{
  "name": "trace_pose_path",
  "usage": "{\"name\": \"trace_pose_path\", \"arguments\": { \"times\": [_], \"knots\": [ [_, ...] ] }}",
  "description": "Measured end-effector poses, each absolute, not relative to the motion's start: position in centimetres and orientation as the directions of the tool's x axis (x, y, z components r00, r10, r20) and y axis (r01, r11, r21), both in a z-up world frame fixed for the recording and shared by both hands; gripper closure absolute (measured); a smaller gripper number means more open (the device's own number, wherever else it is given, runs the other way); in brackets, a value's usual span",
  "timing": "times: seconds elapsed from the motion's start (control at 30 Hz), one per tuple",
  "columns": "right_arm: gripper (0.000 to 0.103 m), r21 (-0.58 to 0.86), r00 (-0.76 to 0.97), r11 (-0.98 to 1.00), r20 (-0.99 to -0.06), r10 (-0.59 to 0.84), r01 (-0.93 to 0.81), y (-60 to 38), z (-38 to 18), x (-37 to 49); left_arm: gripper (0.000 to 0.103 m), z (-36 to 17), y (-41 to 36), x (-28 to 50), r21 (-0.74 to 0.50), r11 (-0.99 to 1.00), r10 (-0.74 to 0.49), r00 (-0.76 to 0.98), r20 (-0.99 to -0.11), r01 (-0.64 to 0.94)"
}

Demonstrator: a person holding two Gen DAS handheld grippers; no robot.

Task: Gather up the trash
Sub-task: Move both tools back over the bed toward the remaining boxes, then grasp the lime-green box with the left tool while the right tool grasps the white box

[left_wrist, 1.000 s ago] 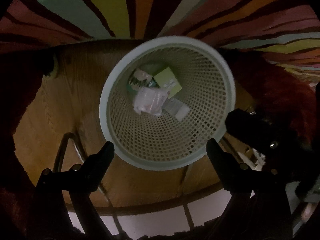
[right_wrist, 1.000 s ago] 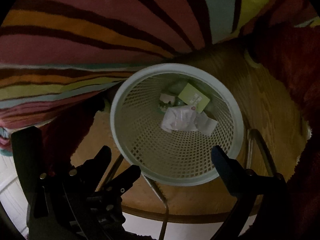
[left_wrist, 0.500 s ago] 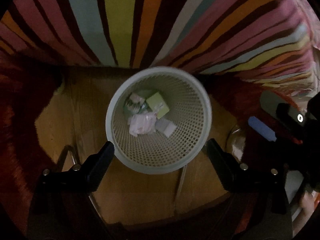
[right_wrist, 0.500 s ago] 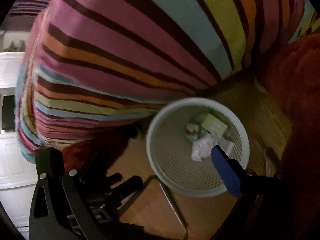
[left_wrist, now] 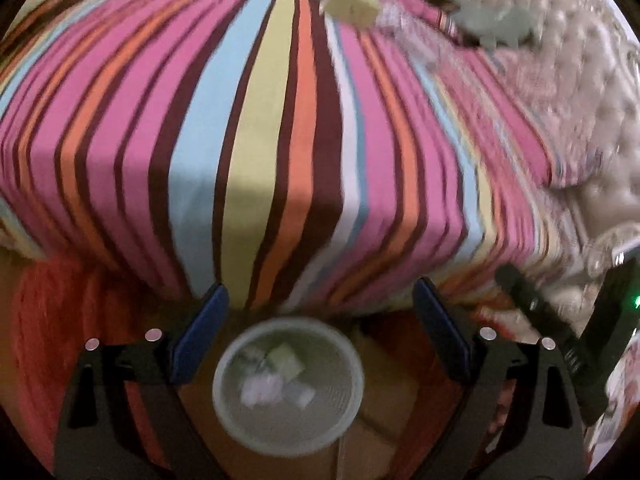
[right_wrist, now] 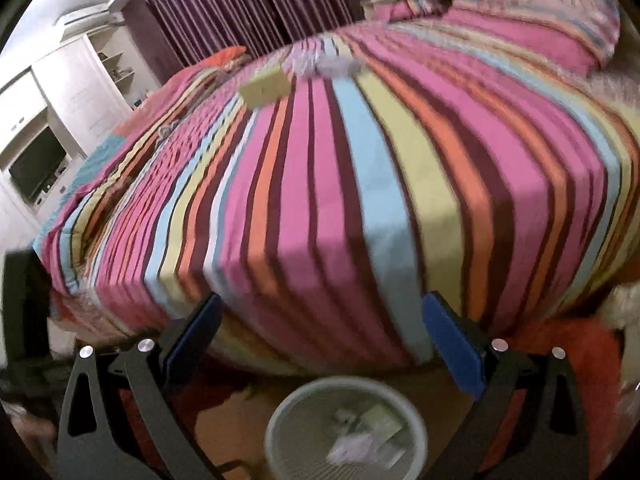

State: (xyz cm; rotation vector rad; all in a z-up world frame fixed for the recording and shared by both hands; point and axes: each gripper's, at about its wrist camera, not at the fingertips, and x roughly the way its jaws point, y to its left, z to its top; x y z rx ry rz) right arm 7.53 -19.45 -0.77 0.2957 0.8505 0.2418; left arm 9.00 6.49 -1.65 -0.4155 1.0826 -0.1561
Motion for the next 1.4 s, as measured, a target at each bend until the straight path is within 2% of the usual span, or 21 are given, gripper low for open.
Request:
{"name": "trace_pose_path", "arguments": {
  "times": [0.23, 0.53, 0.6, 0.73, 0.9, 1.17, 1.4],
  "knots": [
    [0.008, 0.328, 0.648, 0.942, -0.703, 0.291, -0.068, -20.8, 0.3, 13.0, 0.012, 1.1, 5.7, 16.2, -0.404, 0.912, -0.307, 0.546, -0.780, -0.065],
    [0.007, 0.247, 0.652, 0.967, -0.723, 0.228, -0.064, -22.5, 1.7, 20.0, 0.013, 2.8, 4.3, 24.8, -0.326, 0.945, -0.260, 0.583, -0.770, -0.009],
    [0.008, 0.237, 0.651, 0.969, -0.725, 0.225, -0.070, -22.5, 1.6, 20.9, 0.012, 3.2, 4.3, 26.7, -0.288, 0.957, -0.246, 0.594, -0.766, 0.025],
    [0.008, 0.207, 0.649, 0.974, -0.729, 0.218, -0.094, -22.9, 1.6, 23.6, 0.012, 4.2, 5.0, 30.6, -0.127, 0.987, -0.158, 0.641, -0.751, 0.094],
    [0.007, 0.192, 0.650, 0.976, -0.729, 0.215, -0.107, -22.5, 1.7, 27.5, 0.012, 4.2, 5.9, 36.3, 0.001, 0.980, -0.130, 0.642, -0.756, 0.200],
    [0.008, 0.147, 0.636, 0.975, -0.740, 0.218, -0.163, -21.2, 1.3, 32.3, 0.012, 3.5, 4.9, 42.7, 0.093, 0.920, -0.186, 0.631, -0.753, 0.382],
    [0.008, 0.149, 0.632, 0.972, -0.740, 0.231, -0.181, -21.1, 1.0, 35.3, 0.013, 2.3, 3.6, 47.1, 0.182, 0.871, -0.158, 0.611, -0.775, 0.457]
  ]
}}
